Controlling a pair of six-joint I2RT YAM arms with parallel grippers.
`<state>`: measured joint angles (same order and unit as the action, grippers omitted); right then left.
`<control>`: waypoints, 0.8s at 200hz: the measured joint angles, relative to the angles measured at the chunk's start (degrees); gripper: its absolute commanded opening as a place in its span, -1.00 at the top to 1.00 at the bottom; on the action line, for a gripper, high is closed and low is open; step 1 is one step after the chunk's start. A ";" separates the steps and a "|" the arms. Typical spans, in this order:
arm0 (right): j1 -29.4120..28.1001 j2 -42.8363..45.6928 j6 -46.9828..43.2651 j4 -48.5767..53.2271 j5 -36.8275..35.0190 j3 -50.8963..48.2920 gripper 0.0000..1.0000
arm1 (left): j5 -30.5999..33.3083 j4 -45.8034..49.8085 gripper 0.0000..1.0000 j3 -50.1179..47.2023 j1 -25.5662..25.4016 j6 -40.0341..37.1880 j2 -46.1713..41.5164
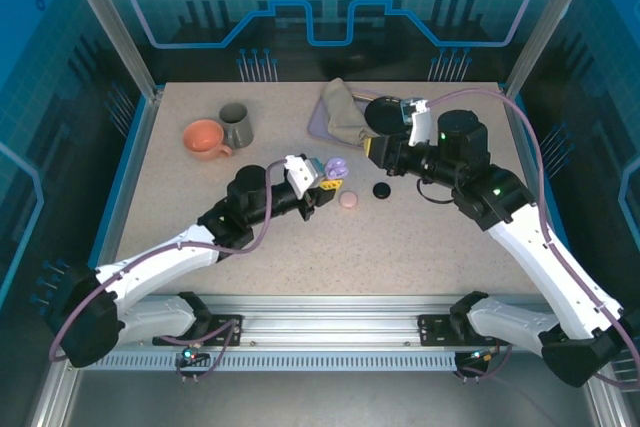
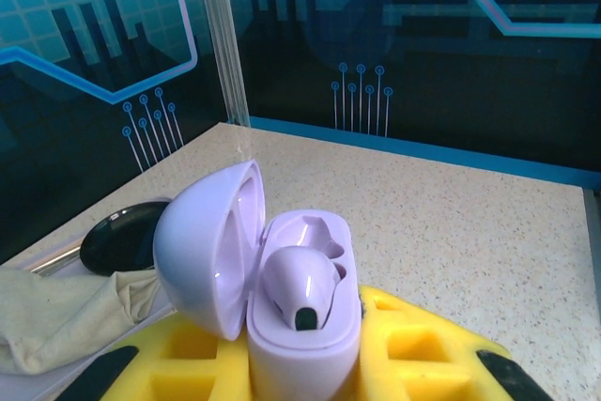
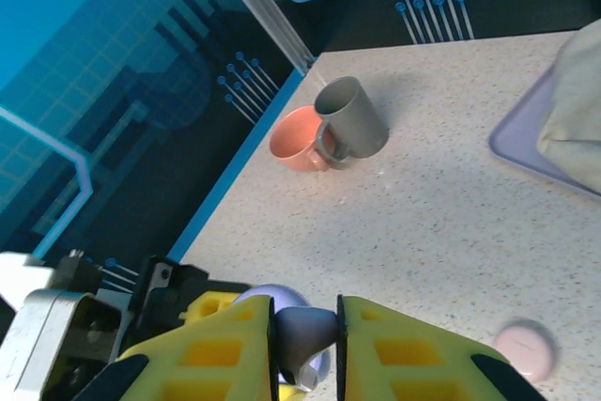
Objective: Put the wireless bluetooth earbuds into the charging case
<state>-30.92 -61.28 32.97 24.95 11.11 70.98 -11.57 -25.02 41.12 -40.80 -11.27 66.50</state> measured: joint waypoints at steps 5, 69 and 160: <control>-0.57 0.00 0.28 -0.31 -0.09 -0.24 0.57 | 0.00 -0.24 1.00 0.11 0.00 0.07 0.13; -7.67 -1.09 1.05 -1.77 -4.83 -1.36 0.58 | 0.02 -1.05 1.00 0.94 0.00 0.48 0.39; -11.06 -5.03 -0.61 -1.90 -9.88 -1.14 0.57 | 0.00 -1.01 1.00 0.96 0.00 0.48 0.59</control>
<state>-41.98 -66.30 32.36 23.05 1.23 69.84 -11.57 -26.02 42.09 -40.80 -10.79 67.09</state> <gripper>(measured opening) 0.216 0.213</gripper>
